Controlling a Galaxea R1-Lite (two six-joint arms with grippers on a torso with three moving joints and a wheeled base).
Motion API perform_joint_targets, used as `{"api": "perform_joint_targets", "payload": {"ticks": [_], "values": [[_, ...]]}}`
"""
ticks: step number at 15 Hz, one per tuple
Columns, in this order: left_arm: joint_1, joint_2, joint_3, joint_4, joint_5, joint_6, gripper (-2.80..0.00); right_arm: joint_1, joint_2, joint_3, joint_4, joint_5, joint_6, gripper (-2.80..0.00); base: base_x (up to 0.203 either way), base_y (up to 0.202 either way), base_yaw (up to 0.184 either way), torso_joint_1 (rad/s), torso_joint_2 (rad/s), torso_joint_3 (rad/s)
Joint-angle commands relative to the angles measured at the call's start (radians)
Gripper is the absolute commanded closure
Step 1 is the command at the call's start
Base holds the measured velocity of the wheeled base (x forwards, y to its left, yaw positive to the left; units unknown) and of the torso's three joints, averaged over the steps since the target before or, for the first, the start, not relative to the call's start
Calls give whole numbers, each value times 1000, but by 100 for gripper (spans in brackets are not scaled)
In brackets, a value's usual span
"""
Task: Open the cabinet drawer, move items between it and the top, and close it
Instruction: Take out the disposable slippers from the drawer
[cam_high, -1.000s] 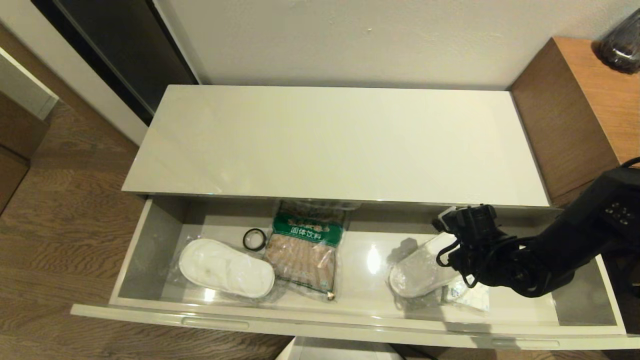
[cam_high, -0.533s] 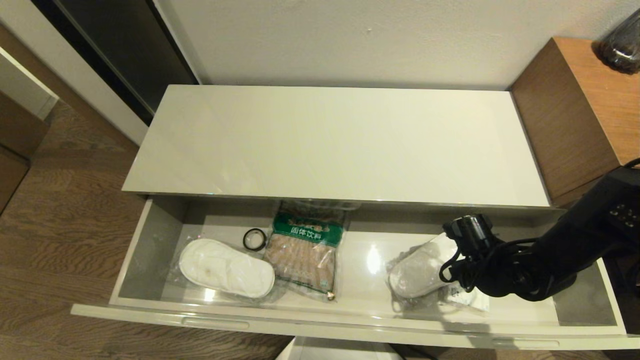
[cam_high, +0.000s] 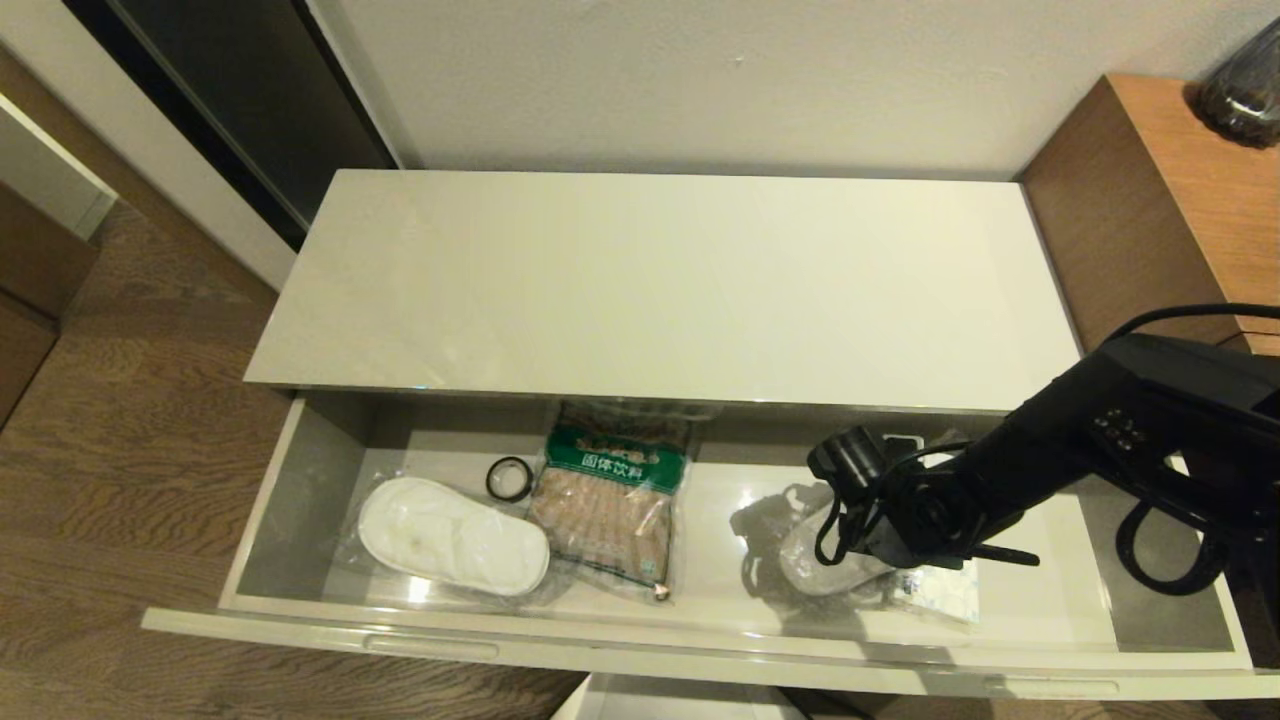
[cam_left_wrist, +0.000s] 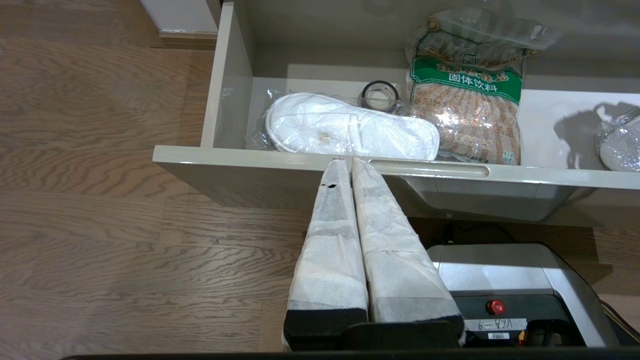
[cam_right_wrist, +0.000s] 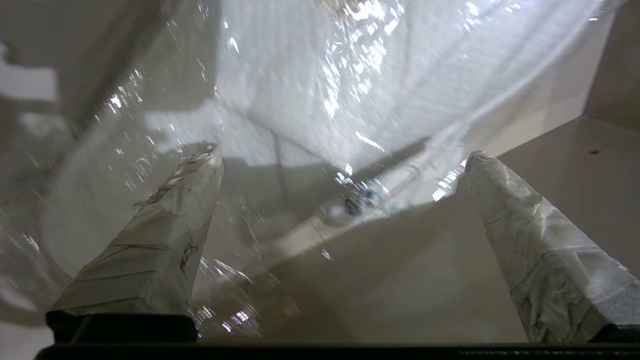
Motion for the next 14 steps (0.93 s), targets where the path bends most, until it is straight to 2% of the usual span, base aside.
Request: {"api": "perform_joint_targets", "payload": {"ticks": [1,2,5,12,13,14], "values": [[-1,1,0,0,0,-1,0,-20,81,-141,97,-3,72,-280,0,0,0,0,0,0],[-1,1,0,0,0,-1,0,-39,89,-167,136,-2,97,-280,0,0,0,0,0,0],[0,1,0,0,0,0,0,-67,87,-132,155,-4,134,-280,0,0,0,0,0,0],[0,1,0,0,0,0,0,-110,78,-59,143,13,139,-280,0,0,0,0,0,0],[-1,1,0,0,0,0,0,-111,85,-51,143,23,141,0,0,0,0,0,0,0],[0,1,0,0,0,-1,0,-111,94,-48,143,32,149,0,0,0,0,0,0,0]]}}
